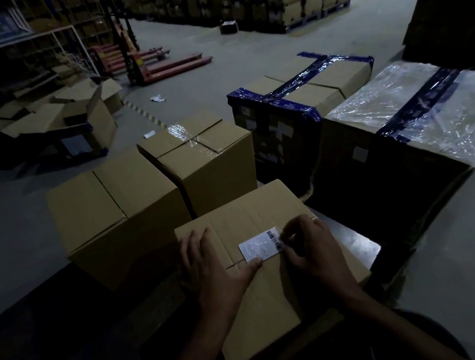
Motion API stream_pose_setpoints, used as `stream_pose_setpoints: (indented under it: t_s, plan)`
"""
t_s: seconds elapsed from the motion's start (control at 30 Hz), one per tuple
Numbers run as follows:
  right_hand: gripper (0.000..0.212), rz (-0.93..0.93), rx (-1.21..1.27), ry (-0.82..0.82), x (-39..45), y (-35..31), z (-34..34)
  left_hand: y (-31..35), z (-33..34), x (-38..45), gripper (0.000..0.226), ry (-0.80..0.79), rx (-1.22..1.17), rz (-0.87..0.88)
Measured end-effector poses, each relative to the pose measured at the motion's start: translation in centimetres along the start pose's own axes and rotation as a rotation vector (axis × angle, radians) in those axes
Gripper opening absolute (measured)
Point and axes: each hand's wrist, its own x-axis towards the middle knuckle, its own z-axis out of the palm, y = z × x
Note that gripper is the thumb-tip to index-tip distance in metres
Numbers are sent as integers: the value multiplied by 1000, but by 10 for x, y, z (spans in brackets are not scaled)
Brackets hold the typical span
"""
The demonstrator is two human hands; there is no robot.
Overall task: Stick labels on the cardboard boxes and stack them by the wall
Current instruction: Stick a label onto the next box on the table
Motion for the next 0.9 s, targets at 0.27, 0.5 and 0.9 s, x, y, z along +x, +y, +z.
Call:
stream_pose_setpoints:
  t_s: [0.27, 0.5, 0.9]
  plan:
    - [25, -11, 16, -55, 9, 8, -2, -3, 2, 3, 114, 17, -17, 25]
    - [25, -17, 63, -66, 15, 9, -2, -5, 5, 3, 114, 20, -45, 26]
    - [22, -62, 56, -114, 25, 9, -2, -7, 4, 2, 112, 31, -14, 24]
